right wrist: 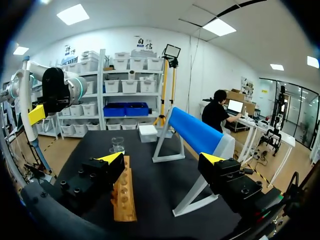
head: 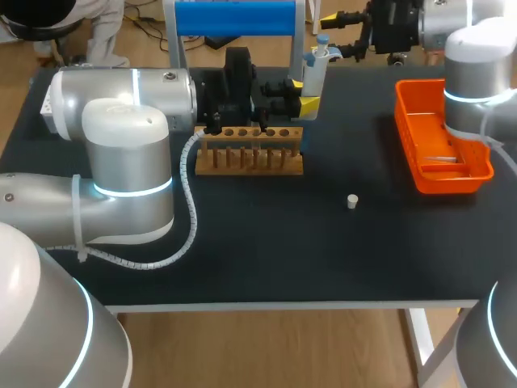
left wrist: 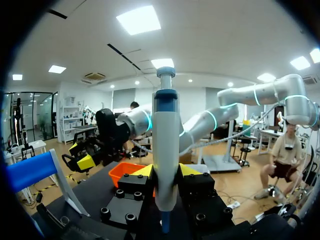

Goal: Invert the test tube, pick up the pipette, mount the tip to pipette, aspirate from beaker and dispense into the tube, eject the tip, return the pipette, and cap with the stopper.

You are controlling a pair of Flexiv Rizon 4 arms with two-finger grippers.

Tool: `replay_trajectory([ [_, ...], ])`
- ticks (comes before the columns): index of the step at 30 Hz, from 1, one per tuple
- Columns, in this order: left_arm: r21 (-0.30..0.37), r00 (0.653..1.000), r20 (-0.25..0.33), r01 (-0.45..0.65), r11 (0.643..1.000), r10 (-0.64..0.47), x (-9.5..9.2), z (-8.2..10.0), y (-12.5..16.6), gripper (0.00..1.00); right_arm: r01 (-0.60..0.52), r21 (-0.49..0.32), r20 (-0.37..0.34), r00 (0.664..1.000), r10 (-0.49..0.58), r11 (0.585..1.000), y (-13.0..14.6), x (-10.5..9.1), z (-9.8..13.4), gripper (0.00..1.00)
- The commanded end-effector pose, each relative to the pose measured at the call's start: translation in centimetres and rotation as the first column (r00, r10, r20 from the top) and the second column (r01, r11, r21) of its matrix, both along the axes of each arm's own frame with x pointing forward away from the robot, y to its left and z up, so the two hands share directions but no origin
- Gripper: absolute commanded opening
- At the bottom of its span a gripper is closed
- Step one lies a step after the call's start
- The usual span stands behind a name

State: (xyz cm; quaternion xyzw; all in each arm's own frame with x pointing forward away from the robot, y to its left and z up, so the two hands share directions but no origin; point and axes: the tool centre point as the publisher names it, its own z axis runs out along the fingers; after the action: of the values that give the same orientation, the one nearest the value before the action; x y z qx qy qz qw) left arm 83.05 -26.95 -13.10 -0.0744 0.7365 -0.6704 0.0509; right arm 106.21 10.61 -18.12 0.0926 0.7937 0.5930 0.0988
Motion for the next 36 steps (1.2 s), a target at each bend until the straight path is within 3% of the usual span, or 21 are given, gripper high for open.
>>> replay_trajectory([
  [1,0.002,1.0,-0.001,0.0,1.0,0.0,0.0,0.1,-0.1,0.0,-0.004,-0.003,-0.003,1.0,0.004,1.0,-0.1,0.1,0.1,1.0],
  [5,0.015,1.0,-0.024,-0.014,1.0,0.014,0.2,-0.1,1.0,0.0,-0.004,-0.003,-0.003,1.0,0.004,1.0,-0.1,0.1,0.1,1.0],
  [16,0.043,0.994,-0.054,-0.094,0.995,0.097,2.0,-1.3,7.8,0.0,-0.004,-0.003,-0.003,1.0,0.004,1.0,-0.1,0.1,0.1,1.0],
  [36,0.162,0.973,-0.085,-0.2,0.966,0.215,9.4,-2.9,18.9,0.0,-0.004,-0.003,-0.003,1.0,0.004,1.0,-0.1,0.1,0.1,1.0],
])
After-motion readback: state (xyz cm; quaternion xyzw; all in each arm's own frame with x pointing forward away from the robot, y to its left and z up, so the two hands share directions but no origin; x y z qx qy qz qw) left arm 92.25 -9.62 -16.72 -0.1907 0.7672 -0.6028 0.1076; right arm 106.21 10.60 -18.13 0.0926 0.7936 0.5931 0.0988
